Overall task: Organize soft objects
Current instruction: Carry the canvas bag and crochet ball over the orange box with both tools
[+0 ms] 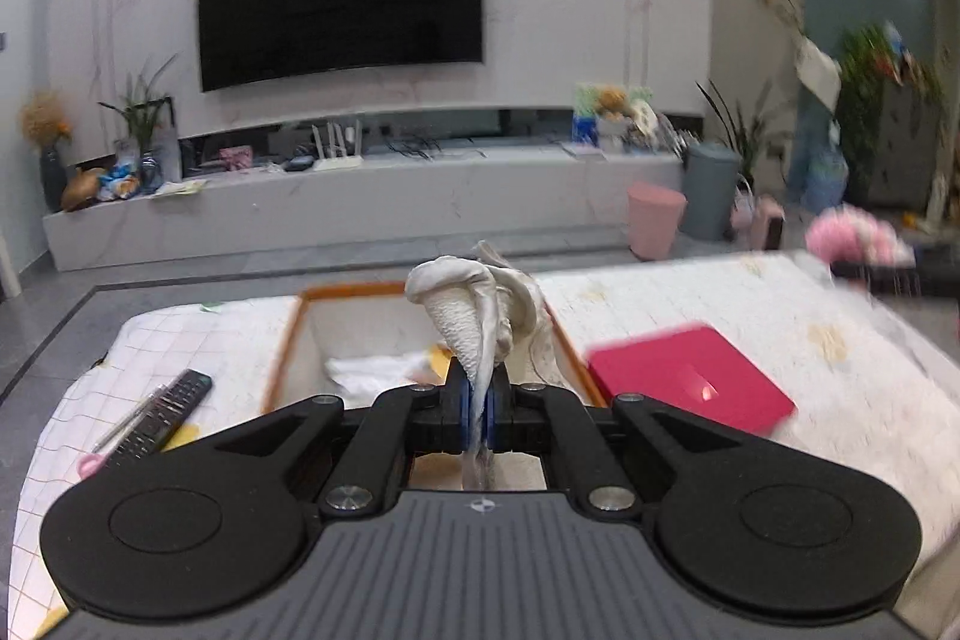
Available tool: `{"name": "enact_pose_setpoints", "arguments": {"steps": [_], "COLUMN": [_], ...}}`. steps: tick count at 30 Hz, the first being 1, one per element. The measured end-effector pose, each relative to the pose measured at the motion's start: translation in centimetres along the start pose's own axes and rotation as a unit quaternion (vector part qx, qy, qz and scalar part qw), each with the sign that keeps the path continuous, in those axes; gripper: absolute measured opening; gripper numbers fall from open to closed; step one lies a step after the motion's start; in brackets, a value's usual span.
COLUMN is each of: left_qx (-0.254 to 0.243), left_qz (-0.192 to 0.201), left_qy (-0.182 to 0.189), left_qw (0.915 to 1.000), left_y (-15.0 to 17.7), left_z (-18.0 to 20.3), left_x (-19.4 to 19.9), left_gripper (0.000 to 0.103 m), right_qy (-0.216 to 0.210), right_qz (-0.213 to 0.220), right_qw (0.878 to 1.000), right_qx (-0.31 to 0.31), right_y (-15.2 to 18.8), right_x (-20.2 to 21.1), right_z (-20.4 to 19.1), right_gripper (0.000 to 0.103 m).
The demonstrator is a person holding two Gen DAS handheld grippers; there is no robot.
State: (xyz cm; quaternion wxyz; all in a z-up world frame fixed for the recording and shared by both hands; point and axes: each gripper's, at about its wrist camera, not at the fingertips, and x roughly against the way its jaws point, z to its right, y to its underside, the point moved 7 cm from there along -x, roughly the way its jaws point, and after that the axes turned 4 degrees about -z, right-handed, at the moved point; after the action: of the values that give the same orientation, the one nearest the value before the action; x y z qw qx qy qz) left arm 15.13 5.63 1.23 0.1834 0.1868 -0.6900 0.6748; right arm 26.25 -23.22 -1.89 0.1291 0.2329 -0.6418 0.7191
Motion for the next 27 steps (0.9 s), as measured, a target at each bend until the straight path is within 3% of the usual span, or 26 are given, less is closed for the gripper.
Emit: {"name": "enact_pose_setpoints", "arguments": {"steps": [3, 5, 9, 11, 12, 15, 18, 22, 27], "left_qx": [-0.005, -0.011, -0.007, 0.001, 0.005, 0.031, 0.061, 0.066, 0.096], "left_qz": [0.033, 0.059, 0.055, 0.081, 0.085, 0.033, 0.003, -0.008, -0.039], "left_qy": [-0.010, 0.007, 0.005, 0.007, -0.009, -0.041, -0.017, -0.002, -0.048], "left_qw": [0.9994, 0.9982, 0.9984, 0.9967, 0.9963, 0.9981, 0.9980, 0.9978, 0.9935], "left_y": [-1.9, -2.8, -4.5, -4.6, -4.2, -2.5, -0.5, -0.5, -0.8], "left_z": [-1.1, -1.7, -3.0, -3.6, -4.1, -5.1, -5.2, -6.1, -8.4], "left_x": [-0.1, -0.9, -4.6, -6.0, -6.7, -9.4, -10.6, -11.0, -12.7], "left_gripper": [0.005, 0.005, 0.005, 0.006, 0.006, 0.006, 0.006, 0.006, 0.006], "right_qy": [-0.008, -0.013, -0.013, -0.014, -0.013, -0.005, -0.010, -0.045, -0.087], "right_qz": [-0.005, -0.008, -0.010, -0.004, -0.003, -0.005, -0.008, -0.005, -0.013], "right_qw": [0.999, 0.999, 0.999, 0.998, 0.998, 0.999, 1.000, 0.999, 0.996], "right_qx": [0.037, 0.046, 0.050, 0.058, 0.060, 0.051, 0.004, -0.027, -0.014], "right_y": [0.5, 0.9, 1.1, 1.1, 1.1, 1.4, 1.1, 0.6, 0.2], "right_x": [-0.3, -0.6, -1.0, -0.8, -0.7, -0.7, -0.9, -0.6, 0.1], "right_z": [-2.2, -3.3, -4.1, -4.3, -4.2, -3.8, -2.9, -3.4, -6.8], "right_gripper": [0.055, 0.055, 0.055, 0.055, 0.055, 0.055, 0.055, 0.055, 0.055]}}
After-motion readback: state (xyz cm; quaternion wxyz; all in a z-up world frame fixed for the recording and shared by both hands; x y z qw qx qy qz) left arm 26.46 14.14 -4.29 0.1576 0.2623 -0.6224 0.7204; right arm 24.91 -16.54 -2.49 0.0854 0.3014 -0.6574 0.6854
